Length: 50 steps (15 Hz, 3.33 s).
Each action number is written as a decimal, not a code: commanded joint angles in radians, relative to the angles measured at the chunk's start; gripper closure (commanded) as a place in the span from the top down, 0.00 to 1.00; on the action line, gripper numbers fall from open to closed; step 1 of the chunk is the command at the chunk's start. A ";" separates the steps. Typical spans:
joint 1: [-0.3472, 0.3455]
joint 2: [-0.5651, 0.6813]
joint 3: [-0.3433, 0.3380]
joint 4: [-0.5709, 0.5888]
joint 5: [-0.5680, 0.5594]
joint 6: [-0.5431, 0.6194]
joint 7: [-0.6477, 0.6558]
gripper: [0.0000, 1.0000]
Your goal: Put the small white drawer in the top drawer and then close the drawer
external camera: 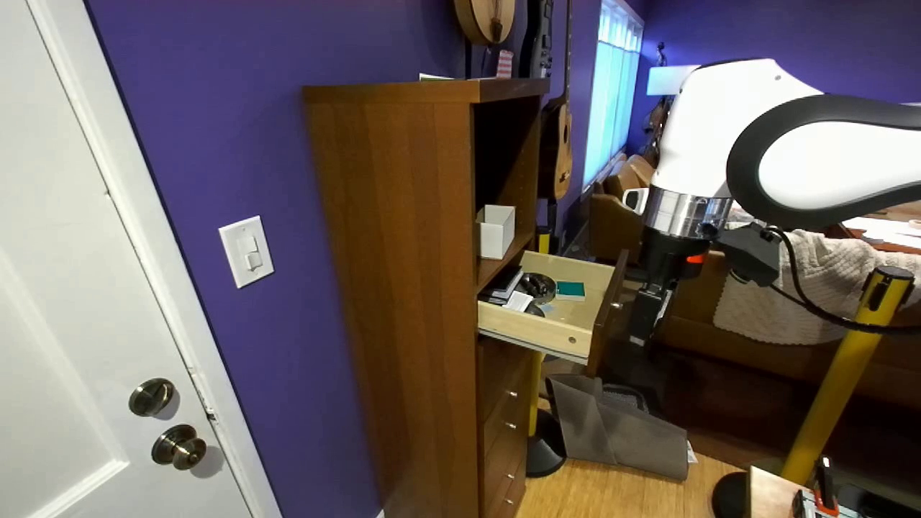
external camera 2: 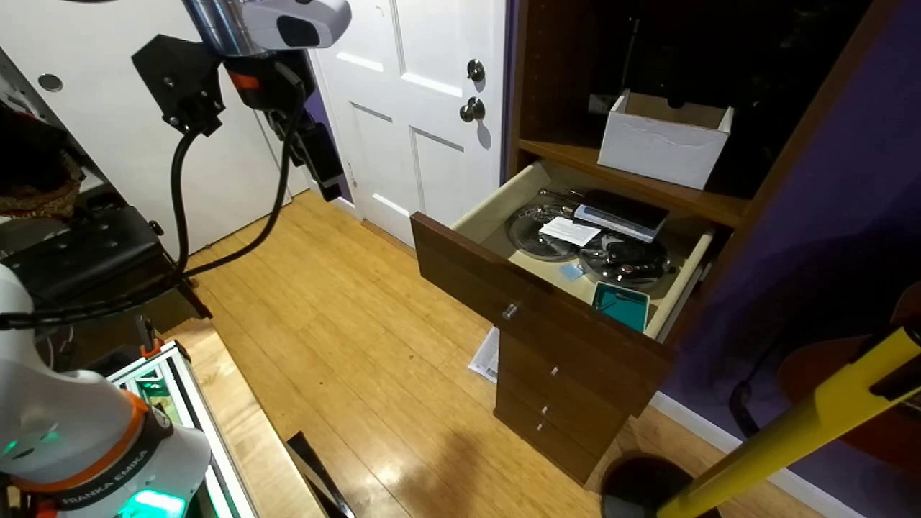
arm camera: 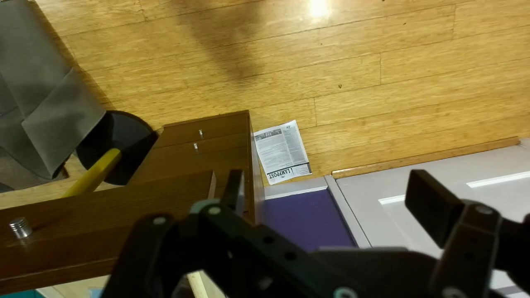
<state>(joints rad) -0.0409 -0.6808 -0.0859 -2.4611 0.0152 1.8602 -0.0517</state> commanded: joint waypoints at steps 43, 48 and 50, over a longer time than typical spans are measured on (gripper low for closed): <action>-0.177 0.642 -0.162 0.597 0.266 0.491 0.379 1.00; -0.189 0.721 -0.166 0.629 0.304 0.527 0.395 1.00; -0.196 0.742 -0.166 0.642 0.318 0.527 0.404 1.00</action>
<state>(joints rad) -0.2237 0.0176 -0.2502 -1.8545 0.2965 2.3816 0.3341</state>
